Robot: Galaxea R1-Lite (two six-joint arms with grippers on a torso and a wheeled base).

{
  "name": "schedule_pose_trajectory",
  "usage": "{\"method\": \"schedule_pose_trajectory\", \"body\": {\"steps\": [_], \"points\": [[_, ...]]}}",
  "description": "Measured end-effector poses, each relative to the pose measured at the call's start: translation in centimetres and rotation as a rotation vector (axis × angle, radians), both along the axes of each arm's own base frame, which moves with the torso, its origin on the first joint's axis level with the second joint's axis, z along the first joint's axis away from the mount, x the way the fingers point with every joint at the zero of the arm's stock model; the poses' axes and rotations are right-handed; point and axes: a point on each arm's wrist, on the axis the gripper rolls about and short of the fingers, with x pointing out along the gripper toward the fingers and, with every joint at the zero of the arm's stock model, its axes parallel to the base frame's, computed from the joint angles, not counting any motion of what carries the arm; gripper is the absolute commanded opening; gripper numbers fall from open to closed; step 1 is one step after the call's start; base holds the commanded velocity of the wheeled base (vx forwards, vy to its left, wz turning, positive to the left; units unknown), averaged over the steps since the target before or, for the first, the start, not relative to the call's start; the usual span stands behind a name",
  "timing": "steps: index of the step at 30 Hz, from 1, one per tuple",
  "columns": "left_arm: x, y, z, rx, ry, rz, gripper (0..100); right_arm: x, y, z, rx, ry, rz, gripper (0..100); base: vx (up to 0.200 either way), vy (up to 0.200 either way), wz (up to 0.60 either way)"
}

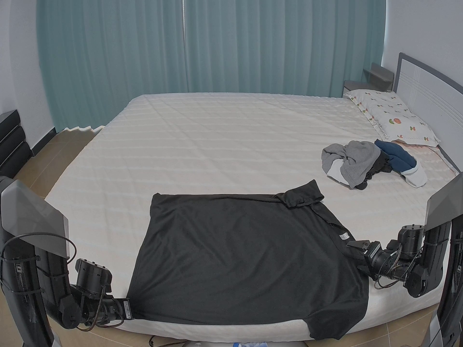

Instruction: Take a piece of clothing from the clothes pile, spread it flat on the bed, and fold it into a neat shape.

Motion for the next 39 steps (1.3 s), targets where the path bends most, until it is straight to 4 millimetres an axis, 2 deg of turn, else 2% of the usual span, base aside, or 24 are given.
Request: {"method": "schedule_pose_trajectory", "body": {"steps": [2, 3, 11, 21, 30, 36, 39], "points": [[0.0, -0.1, 0.0, 0.0, 0.0, -0.004, 0, 0.0, 0.0, 0.0, 0.0, 0.0, 0.0, 100, 0.0, 0.0, 0.0], [0.0, -0.1, 0.0, 0.0, 0.001, -0.006, 100, 0.0, 0.0, 0.0, 0.0, 0.0, -0.001, 100, 0.0, 0.0, 0.0], [0.2, -0.2, 0.2, -0.024, -0.024, -0.005, 100, -0.2, 0.1, 0.0, -0.006, 0.006, 0.0, 100, 0.0, 0.0, 0.0], [2.2, -0.7, 1.8, -0.148, -0.216, 0.008, 100, 0.2, -0.4, 0.8, -0.02, -0.037, -0.028, 100, 0.0, 0.0, 0.0], [4.7, -1.1, 2.0, -0.327, -0.275, 0.135, 100, 2.8, 0.6, 2.6, -0.079, -0.172, -0.026, 100, 0.0, 0.0, 0.0], [6.5, -1.3, 1.4, -0.4, -0.291, 0.211, 100, 4.9, 2.4, 2.9, -0.121, -0.124, 0.053, 100, 0.0, 0.0, 0.0], [7.2, -1.3, 1.1, -0.414, -0.294, 0.23, 100, 6.9, 3.8, 3.7, -0.142, -0.13, 0.092, 100, 0.0, 0.0, 0.0]]}}
